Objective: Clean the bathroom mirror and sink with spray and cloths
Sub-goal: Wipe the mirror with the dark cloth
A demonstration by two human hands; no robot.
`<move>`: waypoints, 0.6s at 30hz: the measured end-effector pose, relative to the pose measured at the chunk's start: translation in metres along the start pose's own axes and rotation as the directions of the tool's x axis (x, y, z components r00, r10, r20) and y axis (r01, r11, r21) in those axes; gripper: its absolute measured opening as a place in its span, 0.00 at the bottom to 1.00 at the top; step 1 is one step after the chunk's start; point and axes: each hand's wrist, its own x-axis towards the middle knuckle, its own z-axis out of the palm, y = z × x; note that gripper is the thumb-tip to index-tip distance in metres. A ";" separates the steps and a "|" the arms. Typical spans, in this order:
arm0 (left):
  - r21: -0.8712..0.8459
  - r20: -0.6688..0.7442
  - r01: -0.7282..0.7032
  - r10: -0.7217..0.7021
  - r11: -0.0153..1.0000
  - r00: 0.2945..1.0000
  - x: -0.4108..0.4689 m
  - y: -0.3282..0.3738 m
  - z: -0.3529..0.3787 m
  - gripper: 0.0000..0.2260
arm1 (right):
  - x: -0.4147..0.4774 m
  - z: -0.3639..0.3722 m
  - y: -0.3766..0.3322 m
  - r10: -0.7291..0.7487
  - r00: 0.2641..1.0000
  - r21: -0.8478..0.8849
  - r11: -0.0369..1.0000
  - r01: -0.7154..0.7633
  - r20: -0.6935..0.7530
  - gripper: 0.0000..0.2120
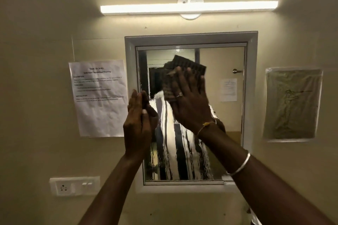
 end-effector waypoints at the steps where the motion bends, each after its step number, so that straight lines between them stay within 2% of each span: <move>1: 0.016 -0.002 -0.016 0.016 1.000 1.000 0.000 -0.001 0.001 0.25 | -0.006 -0.002 0.013 0.044 0.999 -0.002 0.999 -0.044 -0.010 0.31; 7: 0.008 -0.003 -0.016 0.016 1.000 1.000 -0.005 -0.003 0.001 0.25 | -0.044 -0.017 0.076 0.311 0.948 -0.046 0.948 -0.314 -0.073 0.36; 13: -0.013 0.008 -0.005 0.005 1.000 1.000 -0.006 -0.004 -0.005 0.23 | -0.058 -0.012 0.073 0.433 0.897 -0.059 0.897 -0.438 -0.089 0.39; 15: -0.057 0.023 0.020 -0.019 0.998 1.000 -0.005 -0.004 -0.009 0.23 | -0.055 -0.007 0.059 0.444 0.893 -0.005 0.895 -0.446 -0.081 0.40; 18: -0.111 0.033 0.068 -0.065 0.992 0.997 -0.004 -0.004 -0.013 0.22 | -0.052 0.003 0.027 0.314 0.949 0.040 0.949 -0.313 -0.030 0.40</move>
